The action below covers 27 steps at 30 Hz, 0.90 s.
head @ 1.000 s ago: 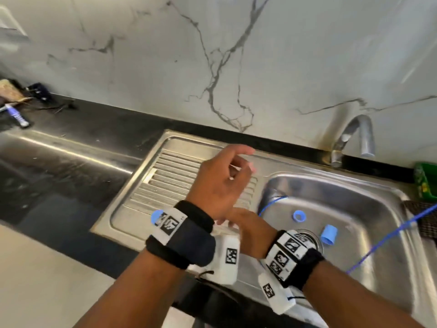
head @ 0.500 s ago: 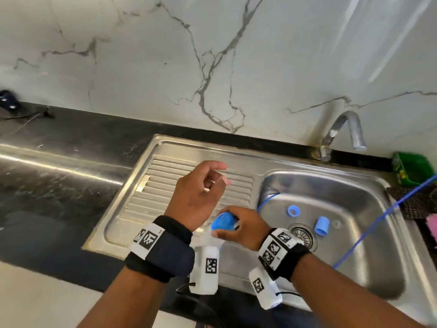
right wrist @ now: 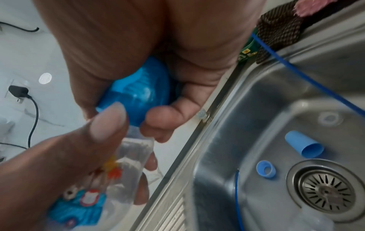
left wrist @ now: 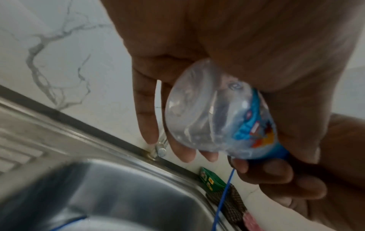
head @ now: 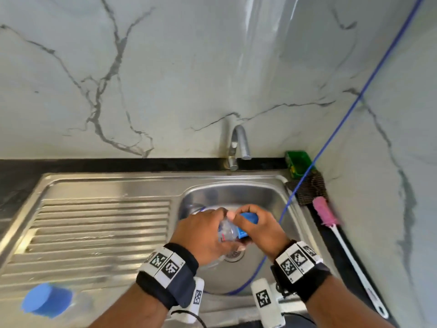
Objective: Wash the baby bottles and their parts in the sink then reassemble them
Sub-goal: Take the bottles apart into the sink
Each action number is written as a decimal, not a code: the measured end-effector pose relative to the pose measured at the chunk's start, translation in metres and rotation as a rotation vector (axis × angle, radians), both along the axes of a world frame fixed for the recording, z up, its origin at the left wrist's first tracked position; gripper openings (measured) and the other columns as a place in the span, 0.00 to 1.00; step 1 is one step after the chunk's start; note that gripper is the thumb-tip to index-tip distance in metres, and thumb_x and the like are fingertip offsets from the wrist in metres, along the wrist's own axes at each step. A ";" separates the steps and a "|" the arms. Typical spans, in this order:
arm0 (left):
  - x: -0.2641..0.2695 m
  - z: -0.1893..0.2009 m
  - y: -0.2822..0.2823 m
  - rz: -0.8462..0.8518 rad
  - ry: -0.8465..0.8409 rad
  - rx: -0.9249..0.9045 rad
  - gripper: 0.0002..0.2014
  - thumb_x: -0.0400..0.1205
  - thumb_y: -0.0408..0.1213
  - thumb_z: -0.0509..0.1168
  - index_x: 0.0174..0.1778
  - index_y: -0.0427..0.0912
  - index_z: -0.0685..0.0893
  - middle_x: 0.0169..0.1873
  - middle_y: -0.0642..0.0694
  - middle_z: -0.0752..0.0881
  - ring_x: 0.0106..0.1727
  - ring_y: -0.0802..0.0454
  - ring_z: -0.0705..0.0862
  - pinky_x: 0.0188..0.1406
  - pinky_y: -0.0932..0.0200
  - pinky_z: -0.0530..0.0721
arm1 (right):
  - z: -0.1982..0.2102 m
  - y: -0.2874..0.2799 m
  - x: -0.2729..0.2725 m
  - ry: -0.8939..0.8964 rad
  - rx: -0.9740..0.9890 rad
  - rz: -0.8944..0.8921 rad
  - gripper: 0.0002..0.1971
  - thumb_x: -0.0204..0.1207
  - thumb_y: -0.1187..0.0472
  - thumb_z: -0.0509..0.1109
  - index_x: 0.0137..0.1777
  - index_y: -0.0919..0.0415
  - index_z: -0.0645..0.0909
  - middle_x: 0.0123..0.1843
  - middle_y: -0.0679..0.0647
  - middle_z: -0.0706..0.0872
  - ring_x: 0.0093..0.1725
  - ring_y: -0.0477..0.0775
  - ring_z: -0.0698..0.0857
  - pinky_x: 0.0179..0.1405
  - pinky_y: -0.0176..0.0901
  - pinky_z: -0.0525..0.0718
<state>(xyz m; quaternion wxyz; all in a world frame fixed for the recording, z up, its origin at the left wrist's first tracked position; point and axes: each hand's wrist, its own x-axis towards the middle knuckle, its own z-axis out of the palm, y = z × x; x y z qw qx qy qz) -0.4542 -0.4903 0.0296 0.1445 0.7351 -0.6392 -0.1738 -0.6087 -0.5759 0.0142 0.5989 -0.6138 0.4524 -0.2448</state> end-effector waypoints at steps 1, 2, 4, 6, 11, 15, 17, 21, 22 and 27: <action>-0.007 0.000 -0.006 -0.013 0.009 -0.005 0.34 0.64 0.79 0.66 0.57 0.60 0.77 0.45 0.59 0.86 0.47 0.57 0.85 0.45 0.56 0.84 | 0.002 -0.005 -0.009 0.027 -0.051 0.020 0.18 0.69 0.47 0.82 0.46 0.62 0.85 0.34 0.49 0.88 0.32 0.46 0.87 0.30 0.43 0.86; -0.011 0.000 -0.010 -0.028 0.046 -0.004 0.32 0.64 0.78 0.66 0.56 0.60 0.78 0.42 0.59 0.86 0.45 0.58 0.85 0.43 0.58 0.83 | 0.004 -0.009 -0.016 0.044 -0.073 0.044 0.19 0.69 0.47 0.82 0.45 0.63 0.85 0.33 0.50 0.87 0.30 0.46 0.86 0.27 0.40 0.84; -0.020 -0.002 -0.020 -0.063 0.194 0.014 0.28 0.66 0.73 0.69 0.53 0.58 0.80 0.40 0.59 0.87 0.42 0.61 0.85 0.42 0.60 0.83 | 0.005 -0.020 -0.032 0.037 -0.059 0.098 0.19 0.73 0.49 0.81 0.47 0.66 0.83 0.31 0.56 0.86 0.25 0.53 0.84 0.19 0.40 0.80; -0.022 -0.007 -0.027 -0.092 0.350 0.039 0.26 0.66 0.69 0.72 0.52 0.57 0.83 0.40 0.58 0.89 0.42 0.61 0.87 0.45 0.54 0.86 | 0.005 -0.030 -0.043 0.026 -0.033 0.161 0.19 0.76 0.51 0.79 0.48 0.70 0.81 0.29 0.60 0.84 0.20 0.56 0.81 0.16 0.39 0.77; -0.023 -0.021 -0.040 -0.055 0.650 0.069 0.20 0.69 0.56 0.81 0.55 0.57 0.87 0.43 0.53 0.91 0.43 0.54 0.90 0.48 0.51 0.90 | -0.008 -0.057 -0.055 -0.091 0.107 0.246 0.15 0.78 0.52 0.77 0.46 0.65 0.83 0.26 0.59 0.83 0.18 0.53 0.77 0.16 0.37 0.75; -0.011 -0.029 -0.046 0.070 0.826 0.098 0.16 0.76 0.40 0.80 0.58 0.48 0.88 0.47 0.54 0.92 0.46 0.61 0.89 0.47 0.64 0.85 | -0.032 -0.092 -0.054 -0.138 0.195 0.071 0.17 0.78 0.48 0.74 0.48 0.64 0.80 0.32 0.64 0.86 0.18 0.52 0.74 0.15 0.35 0.71; -0.002 -0.043 -0.049 0.169 0.786 0.098 0.17 0.75 0.48 0.80 0.57 0.52 0.87 0.48 0.56 0.92 0.46 0.59 0.90 0.48 0.64 0.85 | -0.064 -0.113 -0.056 0.043 0.154 0.027 0.18 0.77 0.48 0.77 0.50 0.65 0.81 0.35 0.62 0.88 0.19 0.53 0.75 0.17 0.39 0.73; 0.010 -0.076 -0.053 0.294 0.644 0.192 0.23 0.69 0.65 0.77 0.53 0.58 0.86 0.42 0.55 0.91 0.42 0.59 0.89 0.46 0.61 0.87 | -0.136 -0.141 -0.052 0.292 0.321 -0.039 0.18 0.73 0.54 0.82 0.56 0.61 0.82 0.37 0.56 0.84 0.26 0.52 0.78 0.24 0.42 0.80; 0.013 -0.085 -0.055 0.314 0.625 0.213 0.21 0.70 0.63 0.78 0.53 0.58 0.85 0.41 0.55 0.91 0.41 0.60 0.88 0.45 0.62 0.87 | -0.149 -0.146 -0.046 0.312 0.366 -0.035 0.17 0.74 0.56 0.82 0.57 0.60 0.82 0.40 0.56 0.84 0.28 0.52 0.79 0.25 0.42 0.80; 0.020 -0.121 -0.064 0.392 0.567 0.273 0.20 0.74 0.54 0.78 0.58 0.61 0.79 0.46 0.56 0.90 0.45 0.62 0.88 0.51 0.62 0.86 | -0.208 -0.177 -0.014 0.533 0.102 0.099 0.21 0.72 0.62 0.80 0.64 0.54 0.80 0.62 0.58 0.86 0.54 0.60 0.87 0.50 0.45 0.85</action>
